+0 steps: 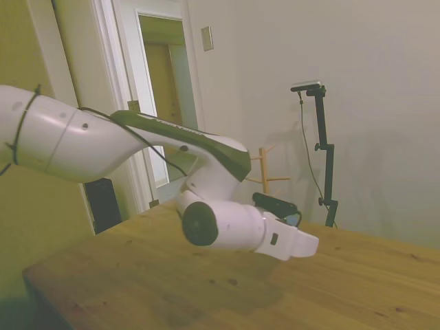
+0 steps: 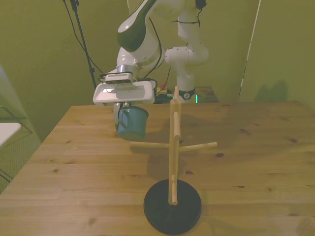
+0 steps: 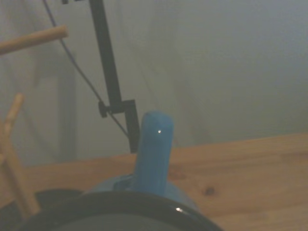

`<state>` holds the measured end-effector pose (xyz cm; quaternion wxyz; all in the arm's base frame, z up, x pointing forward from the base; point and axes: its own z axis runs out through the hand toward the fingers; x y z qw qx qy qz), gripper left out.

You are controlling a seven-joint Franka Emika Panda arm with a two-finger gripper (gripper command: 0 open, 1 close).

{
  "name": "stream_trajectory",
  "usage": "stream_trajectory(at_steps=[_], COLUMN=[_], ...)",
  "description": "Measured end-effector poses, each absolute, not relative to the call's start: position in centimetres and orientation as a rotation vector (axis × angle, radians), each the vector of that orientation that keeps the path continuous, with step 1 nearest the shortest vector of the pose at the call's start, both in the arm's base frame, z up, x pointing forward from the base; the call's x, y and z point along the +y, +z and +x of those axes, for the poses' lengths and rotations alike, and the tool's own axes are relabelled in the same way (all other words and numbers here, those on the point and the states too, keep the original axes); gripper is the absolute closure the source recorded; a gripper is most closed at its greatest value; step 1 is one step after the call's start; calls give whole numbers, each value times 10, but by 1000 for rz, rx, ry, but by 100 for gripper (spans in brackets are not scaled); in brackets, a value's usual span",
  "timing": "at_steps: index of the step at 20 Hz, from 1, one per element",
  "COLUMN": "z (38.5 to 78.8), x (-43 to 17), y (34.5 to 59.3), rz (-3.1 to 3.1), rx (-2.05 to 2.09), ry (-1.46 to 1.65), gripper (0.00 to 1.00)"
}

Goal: Unload the mug

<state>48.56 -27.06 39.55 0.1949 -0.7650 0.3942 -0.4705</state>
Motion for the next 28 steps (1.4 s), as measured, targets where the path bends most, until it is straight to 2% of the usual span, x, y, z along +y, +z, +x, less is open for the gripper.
stream_trajectory(at_steps=[7,10,14,19,28], z=[441,422,396,387,378], x=[-230,-205,-180,-172,-166], y=[355,347,355,368,365], rz=[-2266,-2306,-2319,-2272,-2291], rx=[1112,1091,1062,1031,1015], ry=[-1255,-1220,-1203,-1230,-1211], gripper=[100,100,100,100,100])
